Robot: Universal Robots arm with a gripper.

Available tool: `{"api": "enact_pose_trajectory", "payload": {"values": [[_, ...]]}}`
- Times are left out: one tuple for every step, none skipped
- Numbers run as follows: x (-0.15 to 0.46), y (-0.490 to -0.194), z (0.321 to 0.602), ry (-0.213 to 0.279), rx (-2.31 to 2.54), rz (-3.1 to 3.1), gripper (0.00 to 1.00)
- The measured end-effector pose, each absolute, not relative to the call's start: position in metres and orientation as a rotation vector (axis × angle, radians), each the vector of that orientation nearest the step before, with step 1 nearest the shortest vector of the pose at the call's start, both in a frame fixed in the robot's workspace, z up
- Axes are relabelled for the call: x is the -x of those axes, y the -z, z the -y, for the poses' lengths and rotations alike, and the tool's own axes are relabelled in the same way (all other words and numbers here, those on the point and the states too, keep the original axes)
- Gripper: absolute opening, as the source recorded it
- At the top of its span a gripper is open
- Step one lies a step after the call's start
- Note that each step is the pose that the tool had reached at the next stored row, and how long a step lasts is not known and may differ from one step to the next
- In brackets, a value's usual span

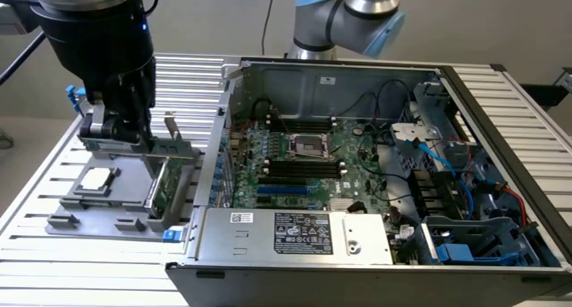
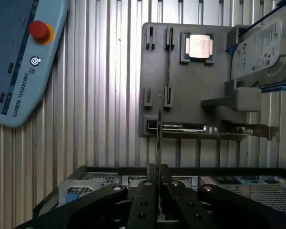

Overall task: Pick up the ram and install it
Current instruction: 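Pick up the ram and move it above insertion slot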

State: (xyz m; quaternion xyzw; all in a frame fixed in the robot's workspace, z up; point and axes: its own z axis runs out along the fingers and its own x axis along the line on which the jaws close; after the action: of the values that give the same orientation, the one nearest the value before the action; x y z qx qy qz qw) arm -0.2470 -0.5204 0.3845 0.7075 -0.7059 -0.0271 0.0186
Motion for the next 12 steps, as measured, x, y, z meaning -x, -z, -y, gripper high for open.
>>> {"api": "enact_pose_trajectory", "payload": {"values": [[0.243, -0.389, 0.520, 0.085, -2.196, 2.192, 0.14], [0.238, -0.393, 0.520, 0.085, -2.196, 2.191, 0.14], [0.233, -0.397, 0.520, 0.086, -2.196, 2.191, 0.14], [0.229, -0.400, 0.520, 0.087, -2.195, 2.190, 0.14], [0.224, -0.404, 0.520, 0.088, -2.195, 2.190, 0.14], [0.220, -0.407, 0.520, 0.090, -2.194, 2.189, 0.14], [0.215, -0.410, 0.520, 0.091, -2.194, 2.189, 0.14], [0.211, -0.412, 0.520, 0.092, -2.193, 2.188, 0.14], [0.206, -0.415, 0.520, 0.093, -2.192, 2.188, 0.14], [0.202, -0.418, 0.520, 0.094, -2.192, 2.187, 0.14], [0.197, -0.421, 0.520, 0.096, -2.191, 2.186, 0.14], [0.192, -0.422, 0.520, 0.098, -2.190, 2.185, 0.14]]}}
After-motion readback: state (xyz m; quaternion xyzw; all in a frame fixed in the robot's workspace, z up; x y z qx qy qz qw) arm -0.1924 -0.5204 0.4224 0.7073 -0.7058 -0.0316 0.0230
